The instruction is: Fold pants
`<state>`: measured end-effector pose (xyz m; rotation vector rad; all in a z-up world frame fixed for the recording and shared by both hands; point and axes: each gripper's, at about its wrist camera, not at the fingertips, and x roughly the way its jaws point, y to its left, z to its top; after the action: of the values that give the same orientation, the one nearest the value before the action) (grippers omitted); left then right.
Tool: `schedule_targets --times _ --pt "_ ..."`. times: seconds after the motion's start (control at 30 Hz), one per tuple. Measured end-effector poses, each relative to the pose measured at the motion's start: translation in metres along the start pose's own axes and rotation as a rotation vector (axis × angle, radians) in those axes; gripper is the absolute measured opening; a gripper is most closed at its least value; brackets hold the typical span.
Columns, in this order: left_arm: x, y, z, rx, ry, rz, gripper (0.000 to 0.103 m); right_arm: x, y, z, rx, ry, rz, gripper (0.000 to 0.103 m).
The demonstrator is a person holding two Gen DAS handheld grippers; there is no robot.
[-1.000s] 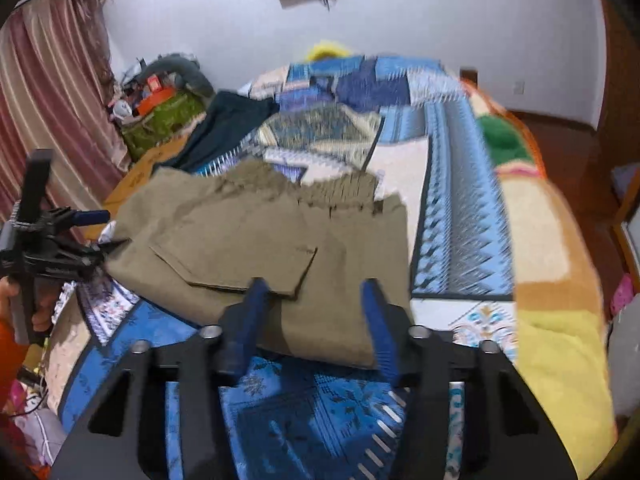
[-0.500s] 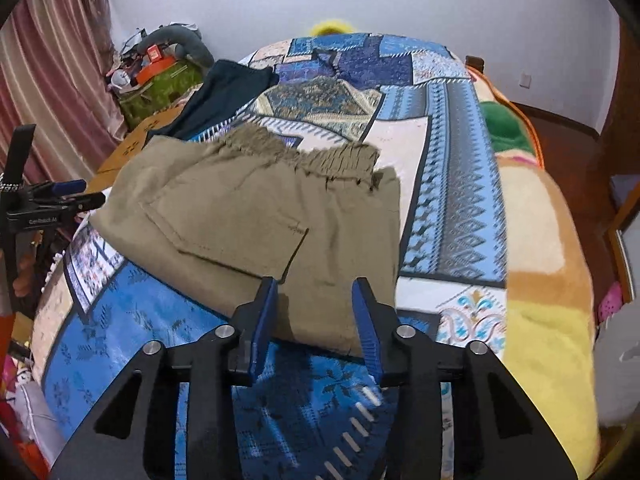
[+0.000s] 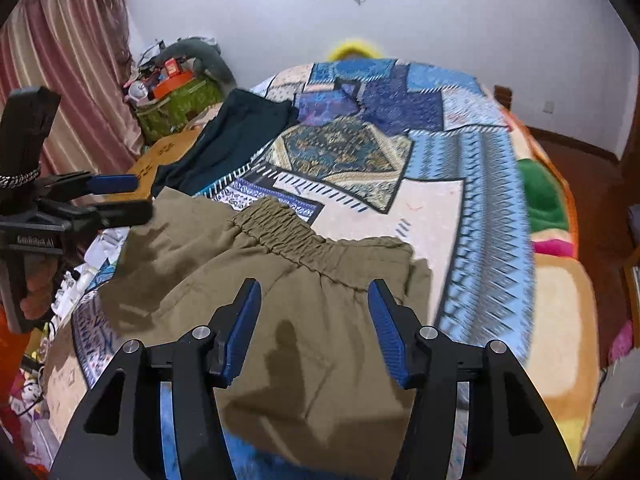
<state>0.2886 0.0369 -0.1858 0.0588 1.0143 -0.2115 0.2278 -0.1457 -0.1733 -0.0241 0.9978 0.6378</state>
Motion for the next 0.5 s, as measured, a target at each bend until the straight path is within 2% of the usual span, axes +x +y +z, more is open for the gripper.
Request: schedule_targets --times 0.17,0.23,0.33,0.5 --pt "0.051 0.005 -0.006 -0.008 0.135 0.008 0.085 0.04 -0.005 -0.004 -0.02 0.106 0.011 0.052" --pt "0.065 0.014 -0.015 -0.025 0.178 -0.014 0.086 0.045 -0.01 -0.01 -0.009 0.117 0.032 0.054" --pt "0.056 0.017 -0.019 -0.001 0.161 -0.012 0.087 0.041 -0.017 -0.015 0.001 0.115 0.065 0.054" --pt "0.037 0.031 -0.034 -0.015 0.128 -0.016 0.087 0.031 -0.022 -0.021 0.001 0.115 0.062 0.051"
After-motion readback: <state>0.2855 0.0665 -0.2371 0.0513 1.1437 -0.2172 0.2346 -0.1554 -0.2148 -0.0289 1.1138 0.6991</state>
